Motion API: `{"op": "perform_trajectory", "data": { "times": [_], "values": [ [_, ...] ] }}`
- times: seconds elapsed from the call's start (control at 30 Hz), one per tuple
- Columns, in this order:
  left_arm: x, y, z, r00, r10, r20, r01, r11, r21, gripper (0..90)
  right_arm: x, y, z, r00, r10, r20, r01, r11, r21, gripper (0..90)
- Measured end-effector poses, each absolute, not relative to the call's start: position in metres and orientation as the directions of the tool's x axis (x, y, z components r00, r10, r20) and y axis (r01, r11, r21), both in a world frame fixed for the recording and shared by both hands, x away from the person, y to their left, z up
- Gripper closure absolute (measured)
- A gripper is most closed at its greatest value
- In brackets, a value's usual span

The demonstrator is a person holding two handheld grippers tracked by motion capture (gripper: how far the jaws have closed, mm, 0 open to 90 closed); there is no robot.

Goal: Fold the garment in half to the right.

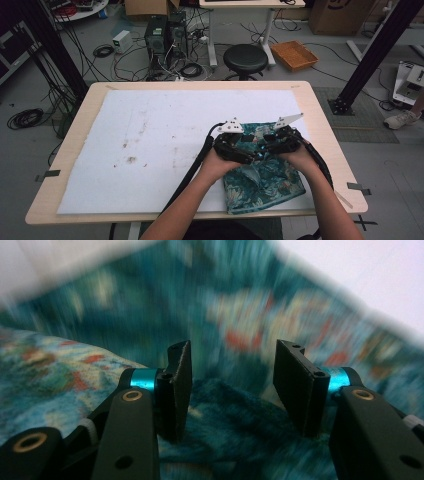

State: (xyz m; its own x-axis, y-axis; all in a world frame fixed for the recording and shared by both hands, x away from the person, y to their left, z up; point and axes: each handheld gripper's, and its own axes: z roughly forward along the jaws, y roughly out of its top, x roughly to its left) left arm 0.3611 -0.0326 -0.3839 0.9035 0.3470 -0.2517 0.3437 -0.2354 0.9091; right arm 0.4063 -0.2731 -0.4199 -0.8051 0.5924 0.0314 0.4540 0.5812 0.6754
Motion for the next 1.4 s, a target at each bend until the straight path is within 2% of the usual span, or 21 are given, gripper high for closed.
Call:
{"op": "perform_trajectory", "data": {
  "times": [0.1, 0.37, 0.57, 0.9, 1.07, 1.23, 1.33, 1.4],
  "values": [
    [0.361, -0.031, -0.382, 0.902, 0.352, -0.249, 0.341, -0.229, 0.912, 27.6, 0.404, -0.278, -0.432, -0.796, 0.605, 0.005, 0.472, 0.615, 0.631, 51.7],
    [0.362, -0.016, -0.372, 0.896, 0.380, -0.232, 0.332, -0.223, 0.917, 27.6, 0.404, -0.287, -0.435, -0.790, 0.613, 0.035, 0.484, 0.586, 0.650, 51.9],
    [0.361, 0.016, -0.373, 0.871, 0.445, -0.207, 0.335, -0.231, 0.914, 27.6, 0.402, -0.284, -0.421, -0.804, 0.593, 0.039, 0.453, 0.568, 0.687, 51.3],
    [0.355, 0.081, -0.389, 0.790, 0.589, -0.169, 0.373, -0.243, 0.896, 27.5, 0.421, -0.244, -0.397, -0.829, 0.560, 0.014, 0.409, 0.588, 0.698, 50.5],
    [0.350, 0.106, -0.400, 0.767, 0.614, -0.188, 0.396, -0.222, 0.891, 27.4, 0.442, -0.209, -0.396, -0.836, 0.548, 0.031, 0.414, 0.592, 0.692, 50.5],
    [0.344, 0.121, -0.409, 0.757, 0.621, -0.201, 0.402, -0.200, 0.894, 27.4, 0.464, -0.192, -0.406, -0.792, 0.610, -0.027, 0.442, 0.603, 0.665, 54.8],
    [0.341, 0.126, -0.413, 0.758, 0.620, -0.203, 0.399, -0.195, 0.896, 27.4, 0.476, -0.195, -0.413, -0.786, 0.618, 0.016, 0.462, 0.570, 0.679, 57.1],
    [0.340, 0.127, -0.416, 0.758, 0.620, -0.205, 0.400, -0.192, 0.896, 27.4, 0.480, -0.194, -0.418, -0.789, 0.613, 0.042, 0.474, 0.564, 0.676, 64.0]
  ]
}}
